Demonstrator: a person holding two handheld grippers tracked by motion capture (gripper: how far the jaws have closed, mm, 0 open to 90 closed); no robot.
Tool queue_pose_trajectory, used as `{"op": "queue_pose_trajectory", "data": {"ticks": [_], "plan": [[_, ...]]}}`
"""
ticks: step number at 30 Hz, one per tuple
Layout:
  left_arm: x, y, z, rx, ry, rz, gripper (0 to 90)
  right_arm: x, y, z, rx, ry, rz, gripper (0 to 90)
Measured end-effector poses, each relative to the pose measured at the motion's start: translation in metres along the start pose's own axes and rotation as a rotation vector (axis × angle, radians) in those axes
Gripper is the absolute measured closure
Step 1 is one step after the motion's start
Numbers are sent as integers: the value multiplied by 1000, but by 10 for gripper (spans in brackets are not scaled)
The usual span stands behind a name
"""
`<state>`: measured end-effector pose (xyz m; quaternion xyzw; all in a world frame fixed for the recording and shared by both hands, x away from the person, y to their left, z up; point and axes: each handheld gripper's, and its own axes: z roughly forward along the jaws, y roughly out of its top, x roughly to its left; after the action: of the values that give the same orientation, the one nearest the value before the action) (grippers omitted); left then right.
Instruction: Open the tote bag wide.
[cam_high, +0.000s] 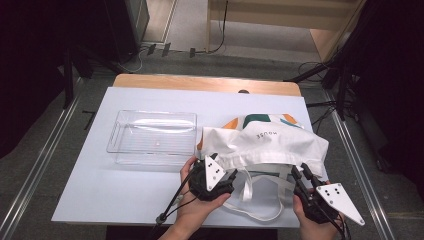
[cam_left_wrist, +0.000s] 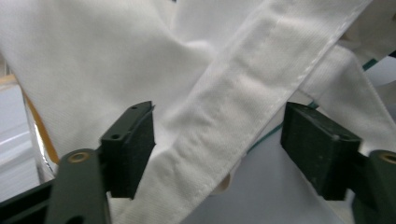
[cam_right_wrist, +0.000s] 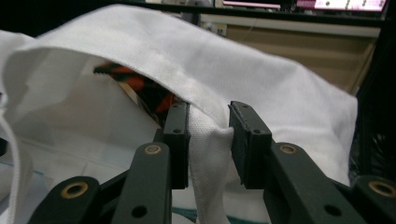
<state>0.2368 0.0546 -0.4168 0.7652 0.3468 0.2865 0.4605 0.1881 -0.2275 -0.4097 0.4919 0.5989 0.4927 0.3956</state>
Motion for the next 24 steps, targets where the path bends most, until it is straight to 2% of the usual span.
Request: {"op": "queue_pose_trajectory", "data": {"ticks": [2, 4, 7, 9, 10, 11, 13, 18, 24], "plan": [[4, 4, -4, -33, -21, 3, 471, 1, 5, -2, -27, 8, -18, 711], [8, 9, -7, -45, -52, 13, 573, 1, 11, -3, -44, 12, -26, 716], [13, 16, -10, -60, -85, 3, 695, -1, 19, -1, -58, 12, -27, 718], [19, 22, -12, -72, -134, -40, 776, -3, 24, 0, -63, 10, -33, 719], [22, 26, -14, -81, -161, -60, 776, -4, 26, 1, -67, 8, -38, 720], [25, 30, -16, -87, -168, -69, 800, -4, 28, 1, -72, 4, -44, 722], [29, 40, -21, -104, -175, -67, 858, -3, 36, 2, -86, 5, -53, 738], [34, 52, -22, -112, -170, -44, 894, -3, 47, 5, -98, 5, -64, 754], [47, 59, -13, -116, -200, -108, 900, -6, 62, 17, -106, -13, -96, 763]]}}
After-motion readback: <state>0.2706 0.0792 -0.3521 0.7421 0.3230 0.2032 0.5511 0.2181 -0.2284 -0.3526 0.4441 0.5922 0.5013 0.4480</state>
